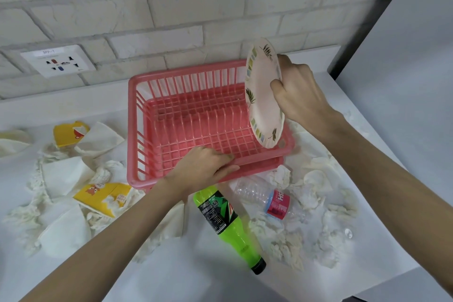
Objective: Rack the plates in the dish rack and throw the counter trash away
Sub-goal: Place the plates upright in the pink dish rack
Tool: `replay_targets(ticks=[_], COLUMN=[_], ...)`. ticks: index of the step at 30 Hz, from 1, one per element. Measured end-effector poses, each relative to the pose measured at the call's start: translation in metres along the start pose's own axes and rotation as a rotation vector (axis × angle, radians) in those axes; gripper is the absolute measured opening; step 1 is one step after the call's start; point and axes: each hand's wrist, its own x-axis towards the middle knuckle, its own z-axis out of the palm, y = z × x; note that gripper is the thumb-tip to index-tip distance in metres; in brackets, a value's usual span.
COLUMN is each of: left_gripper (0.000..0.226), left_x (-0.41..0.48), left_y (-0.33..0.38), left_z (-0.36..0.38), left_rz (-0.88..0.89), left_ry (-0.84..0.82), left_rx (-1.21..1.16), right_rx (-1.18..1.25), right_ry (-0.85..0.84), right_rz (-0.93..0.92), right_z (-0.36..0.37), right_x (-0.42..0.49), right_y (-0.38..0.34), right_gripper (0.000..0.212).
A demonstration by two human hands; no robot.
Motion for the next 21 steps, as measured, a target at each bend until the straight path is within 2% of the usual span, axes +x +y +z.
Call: replay_targets(ticks=[3,9,18,21], left_gripper=[0.054,0.049,0.054,0.052], left_x=[0.000,0.002,0.002,-0.006], left_y=[0.001,0.002,0.005,0.006], left_z=[-0.002,-0.004,-0.009,-0.021], left_rz=[0.004,-0.011,-0.102,-0.210], left_ry=[-0.001,-0.026,-0.079,0.012], left_rx=[-0.002,-0.021,0.003,-0.042], right_rx=[0.087,0.179,0.371,0.500], right_ry=[0.004,-0.015,-0.200,-0.305], right_rz=[0.060,0.079,0.250,0.306], right_z=[-0.004,-0.008,-0.003,-0.003], right_x=[-0.005,-0.015,-0.050,-0.069], right_y=[0.008,0.009,0.012,0.020], right_gripper=[0.026,0.047,0.063,0.063])
